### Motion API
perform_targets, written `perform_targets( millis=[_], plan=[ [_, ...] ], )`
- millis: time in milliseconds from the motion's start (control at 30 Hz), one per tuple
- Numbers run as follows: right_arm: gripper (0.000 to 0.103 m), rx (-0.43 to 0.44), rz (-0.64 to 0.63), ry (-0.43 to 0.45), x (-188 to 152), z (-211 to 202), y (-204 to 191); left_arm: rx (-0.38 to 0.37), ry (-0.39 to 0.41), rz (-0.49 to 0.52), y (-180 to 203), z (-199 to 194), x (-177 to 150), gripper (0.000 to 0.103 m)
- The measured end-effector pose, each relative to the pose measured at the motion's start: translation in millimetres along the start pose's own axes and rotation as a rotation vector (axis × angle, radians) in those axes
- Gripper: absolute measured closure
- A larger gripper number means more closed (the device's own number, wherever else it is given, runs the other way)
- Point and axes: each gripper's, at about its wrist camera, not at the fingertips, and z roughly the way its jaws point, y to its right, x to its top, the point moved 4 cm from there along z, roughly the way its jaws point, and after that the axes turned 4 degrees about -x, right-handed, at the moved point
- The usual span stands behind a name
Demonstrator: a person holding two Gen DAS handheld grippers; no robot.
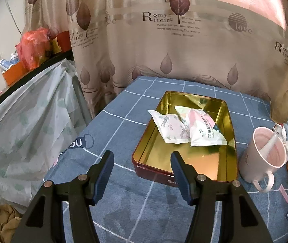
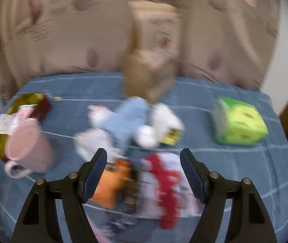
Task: Organize soft objects
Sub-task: 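Grasp the orange toy figure with the left gripper while the right gripper grasps the red-white scrunchie cloth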
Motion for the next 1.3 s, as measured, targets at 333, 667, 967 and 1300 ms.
perform_targets(
  millis=[333,667,967,1300],
  plan=[
    [0.032,-0.022,0.046,-0.102,-49,30,37,0.001,0.010,0.027,9,-3,0,0.043],
    [0.032,0.022,0.015,-0.138,-61,55,8,-0.099,0.018,0.141,65,-26,-4,0.043],
    [0.072,0.045,-0.021,-0.094,-64,55,-8,-0.359,-0.042,0.259,175,-45,-22,0.042],
    [0.082,0.025,0.032,-0.128,-77,41,8,-0.537,-0.129,0.363,282,-42,-37,0.042]
  ],
)
